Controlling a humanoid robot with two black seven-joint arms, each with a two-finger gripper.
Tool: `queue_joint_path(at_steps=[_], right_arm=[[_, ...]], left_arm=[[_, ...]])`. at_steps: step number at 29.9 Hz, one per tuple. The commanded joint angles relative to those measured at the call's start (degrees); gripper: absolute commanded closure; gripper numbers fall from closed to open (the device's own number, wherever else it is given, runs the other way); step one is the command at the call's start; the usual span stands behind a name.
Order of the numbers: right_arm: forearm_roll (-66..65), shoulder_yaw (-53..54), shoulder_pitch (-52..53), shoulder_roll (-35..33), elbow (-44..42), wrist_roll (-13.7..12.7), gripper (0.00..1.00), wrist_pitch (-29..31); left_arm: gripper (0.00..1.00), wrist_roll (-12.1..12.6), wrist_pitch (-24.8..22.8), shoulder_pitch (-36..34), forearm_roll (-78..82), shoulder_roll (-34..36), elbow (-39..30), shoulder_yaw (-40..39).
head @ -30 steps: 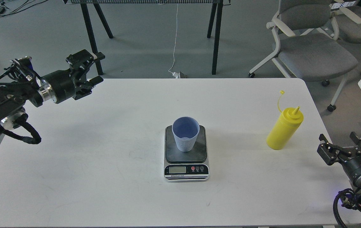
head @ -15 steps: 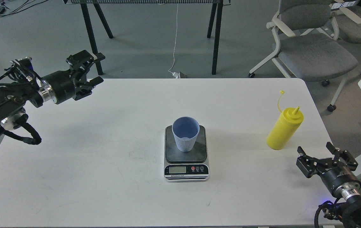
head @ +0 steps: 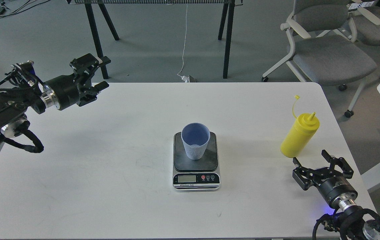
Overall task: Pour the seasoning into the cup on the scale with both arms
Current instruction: 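Move the right gripper toward the yellow squeeze bottle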
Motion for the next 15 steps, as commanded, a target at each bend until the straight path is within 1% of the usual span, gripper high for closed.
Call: queue_joint_path(at_steps=[1,4,8,15], right_arm=[[0.0,-0.4,1.7,0.0,-1.9,-0.1,0.01,0.0],[-0.1,-0.7,3.5,0.0,-3.9,-0.2,0.01,0.0],[-1.6,-0.8,4.8,0.5,-4.5,-0.1,0.01,0.0],[-3.4,-0.9,6.5,4.0,-8.5,-0.2,0.01,0.0]], left_arm=[[0.0,0.0,0.0,0.5,0.0,-0.1,0.0,0.0],[0.0,0.0,0.0,0.5,0.0,-0.1,0.0,0.0],[0.0,0.0,0.0,0.5,0.0,0.0,0.0,-0.1],[0.0,0.0,0.0,0.9,0.0,0.1,0.0,-0.1]])
